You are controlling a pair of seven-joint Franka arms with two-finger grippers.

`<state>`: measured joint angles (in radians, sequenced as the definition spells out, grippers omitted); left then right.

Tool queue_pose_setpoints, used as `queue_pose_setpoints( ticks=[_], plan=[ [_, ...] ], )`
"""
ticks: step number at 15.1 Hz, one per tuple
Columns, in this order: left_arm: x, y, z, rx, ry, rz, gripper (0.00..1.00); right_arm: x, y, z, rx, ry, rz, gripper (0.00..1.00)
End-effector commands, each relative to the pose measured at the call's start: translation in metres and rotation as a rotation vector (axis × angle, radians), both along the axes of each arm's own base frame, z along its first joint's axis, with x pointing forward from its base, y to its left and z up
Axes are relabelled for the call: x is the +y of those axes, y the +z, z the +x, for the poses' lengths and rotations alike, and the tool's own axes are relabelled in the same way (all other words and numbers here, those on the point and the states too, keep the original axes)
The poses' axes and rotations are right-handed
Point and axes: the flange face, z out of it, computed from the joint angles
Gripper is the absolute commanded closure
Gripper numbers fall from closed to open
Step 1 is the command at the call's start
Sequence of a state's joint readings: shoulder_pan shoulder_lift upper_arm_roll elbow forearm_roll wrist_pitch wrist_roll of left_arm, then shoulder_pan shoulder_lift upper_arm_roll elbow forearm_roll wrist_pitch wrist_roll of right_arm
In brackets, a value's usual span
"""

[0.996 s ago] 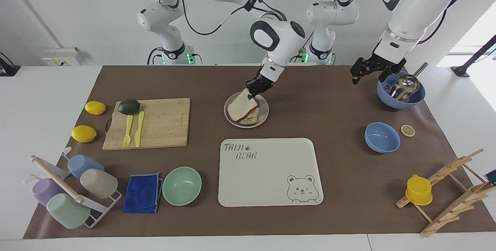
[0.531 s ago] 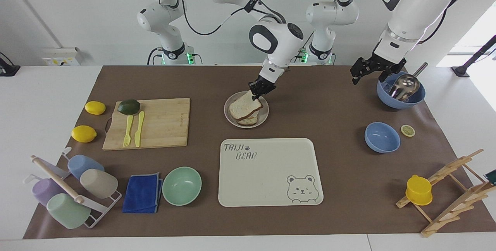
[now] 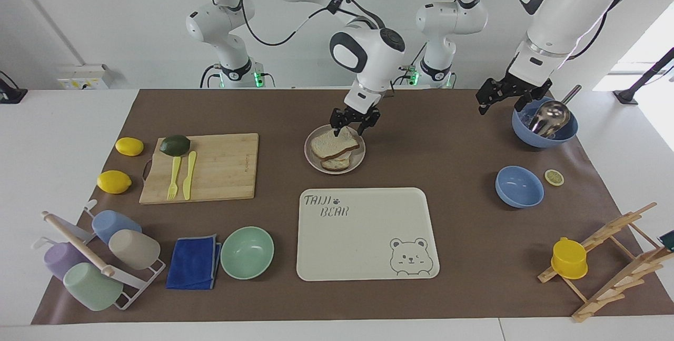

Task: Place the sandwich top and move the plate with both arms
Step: 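Lower the bread slice onto the egg toast with the right gripper, then withdraw the right gripper while the left gripper moves toward the plate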

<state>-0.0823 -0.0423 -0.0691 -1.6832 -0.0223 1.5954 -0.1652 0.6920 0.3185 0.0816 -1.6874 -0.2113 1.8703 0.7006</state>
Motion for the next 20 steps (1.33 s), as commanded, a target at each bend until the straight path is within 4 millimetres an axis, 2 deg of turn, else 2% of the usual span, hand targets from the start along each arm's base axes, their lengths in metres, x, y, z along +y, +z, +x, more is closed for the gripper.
queue_pose_setpoints(
  ticks=[1,3,5,7,8,10,12,14,16,18,20],
  plan=[
    [0.004,0.005,-0.006,0.003,0.001,0.005,0.0,-0.114,0.062,0.054,0.06,-0.144,0.119,0.0],
    [0.004,0.005,-0.006,0.003,0.004,0.005,0.0,-0.178,0.095,0.067,0.094,-0.181,0.128,0.0],
    [-0.004,0.006,-0.007,0.0,-0.013,0.005,0.0,-0.234,0.129,0.07,0.113,-0.186,0.128,0.0],
    [-0.009,0.003,-0.01,0.009,-0.02,0.007,0.0,-0.299,0.162,0.07,0.138,-0.186,0.147,0.0],
    [-0.011,0.0,-0.01,0.012,-0.025,0.008,0.0,-0.323,0.174,0.068,0.146,-0.17,0.167,0.0],
    [-0.039,-0.003,-0.018,0.008,-0.076,0.009,0.0,-0.361,0.185,0.064,0.164,-0.152,0.163,0.0],
    [-0.06,-0.008,-0.028,-0.004,-0.106,0.008,0.0,-0.387,0.19,0.067,0.15,-0.17,0.146,0.0],
    [-0.079,-0.021,-0.039,-0.003,-0.075,-0.003,0.0,-0.401,0.191,0.071,0.146,-0.143,0.167,0.0],
    [-0.104,-0.038,-0.052,-0.016,-0.03,-0.024,0.0,-0.41,0.192,0.07,0.152,-0.139,0.163,0.0],
    [-0.12,-0.059,-0.062,-0.018,-0.024,-0.025,0.0,-0.415,0.198,0.066,0.139,-0.126,0.171,0.0],
    [-0.13,-0.074,-0.07,-0.01,-0.025,-0.06,0.0,-0.417,0.187,0.053,0.158,-0.142,0.164,0.0]
  ],
)
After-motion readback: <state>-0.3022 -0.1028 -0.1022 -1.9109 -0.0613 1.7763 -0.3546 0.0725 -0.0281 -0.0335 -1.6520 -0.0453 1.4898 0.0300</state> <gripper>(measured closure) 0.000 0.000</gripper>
